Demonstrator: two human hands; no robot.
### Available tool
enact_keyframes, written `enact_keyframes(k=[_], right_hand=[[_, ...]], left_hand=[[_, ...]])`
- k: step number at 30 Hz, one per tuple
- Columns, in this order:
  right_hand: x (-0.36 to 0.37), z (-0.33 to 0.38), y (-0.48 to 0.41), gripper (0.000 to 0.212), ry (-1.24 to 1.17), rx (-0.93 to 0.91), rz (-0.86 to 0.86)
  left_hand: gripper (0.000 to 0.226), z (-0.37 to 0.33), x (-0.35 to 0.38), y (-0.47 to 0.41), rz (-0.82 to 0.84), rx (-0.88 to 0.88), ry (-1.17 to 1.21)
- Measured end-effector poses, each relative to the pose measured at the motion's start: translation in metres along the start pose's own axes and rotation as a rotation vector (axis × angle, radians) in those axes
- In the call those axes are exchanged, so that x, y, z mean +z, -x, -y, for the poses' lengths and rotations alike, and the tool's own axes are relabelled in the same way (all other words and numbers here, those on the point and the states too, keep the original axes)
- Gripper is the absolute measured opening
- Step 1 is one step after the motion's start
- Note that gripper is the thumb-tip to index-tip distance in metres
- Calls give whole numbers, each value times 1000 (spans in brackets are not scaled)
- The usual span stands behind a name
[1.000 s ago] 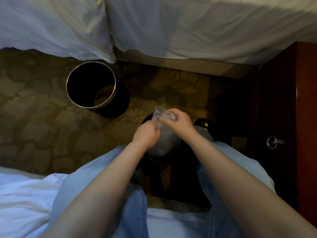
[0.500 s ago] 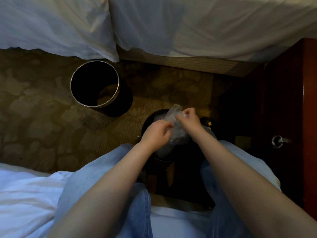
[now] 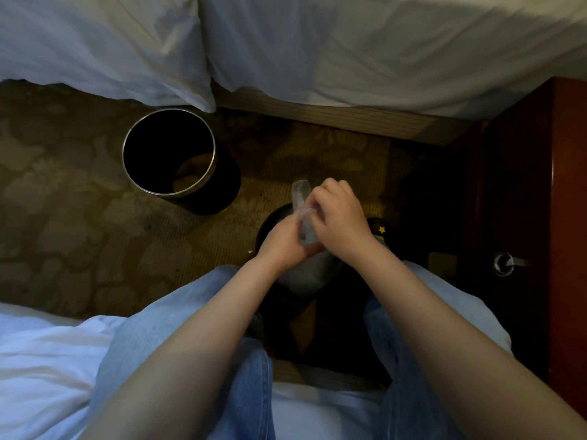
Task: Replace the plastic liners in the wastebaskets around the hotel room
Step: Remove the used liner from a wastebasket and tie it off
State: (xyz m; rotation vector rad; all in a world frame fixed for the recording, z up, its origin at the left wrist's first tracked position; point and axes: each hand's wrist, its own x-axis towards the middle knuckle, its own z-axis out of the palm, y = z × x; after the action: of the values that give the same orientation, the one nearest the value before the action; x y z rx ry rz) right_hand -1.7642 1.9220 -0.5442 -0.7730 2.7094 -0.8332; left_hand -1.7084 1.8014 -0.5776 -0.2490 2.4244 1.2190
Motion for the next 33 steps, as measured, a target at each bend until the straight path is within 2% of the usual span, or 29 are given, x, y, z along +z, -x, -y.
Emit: enact_keyframes(k=[4, 6, 10, 11, 15, 17, 20, 22, 25, 28, 33], right_hand=[[-3, 15, 7, 5, -32, -188, 18], [-3, 16, 9, 9, -84, -214, 43], [-17, 7, 2, 37, -516, 56, 11], [-22, 3, -1, 42, -598, 111, 35], [-30, -15, -3, 49, -715, 252, 312], [-26, -19, 1, 54, -610, 270, 461], [-13, -24, 3, 54, -290, 192, 538], [-7, -25, 5, 52, -161, 151, 587], [-7, -26, 4, 35, -46, 139, 629], [-11, -23, 2, 11, 89, 87, 578], [-15, -12, 5, 19, 315, -16, 392]], left_hand=[[45, -11, 2, 1, -13, -82, -5], [45, -11, 6, 2, -11, -91, 18], [15, -12, 0, 10, -2, 47, 100], [16, -9, -2, 10, 2, 78, 72], [12, -3, -8, 13, 54, 136, 16], [18, -5, -10, 12, 102, 162, -33], [21, -9, -14, 15, 140, 214, -97], [15, -8, -16, 15, 159, 231, -117], [12, -6, -17, 18, 141, 256, -153], [8, -6, -18, 18, 58, 249, -143], [11, -3, -17, 13, -54, 121, -95]])
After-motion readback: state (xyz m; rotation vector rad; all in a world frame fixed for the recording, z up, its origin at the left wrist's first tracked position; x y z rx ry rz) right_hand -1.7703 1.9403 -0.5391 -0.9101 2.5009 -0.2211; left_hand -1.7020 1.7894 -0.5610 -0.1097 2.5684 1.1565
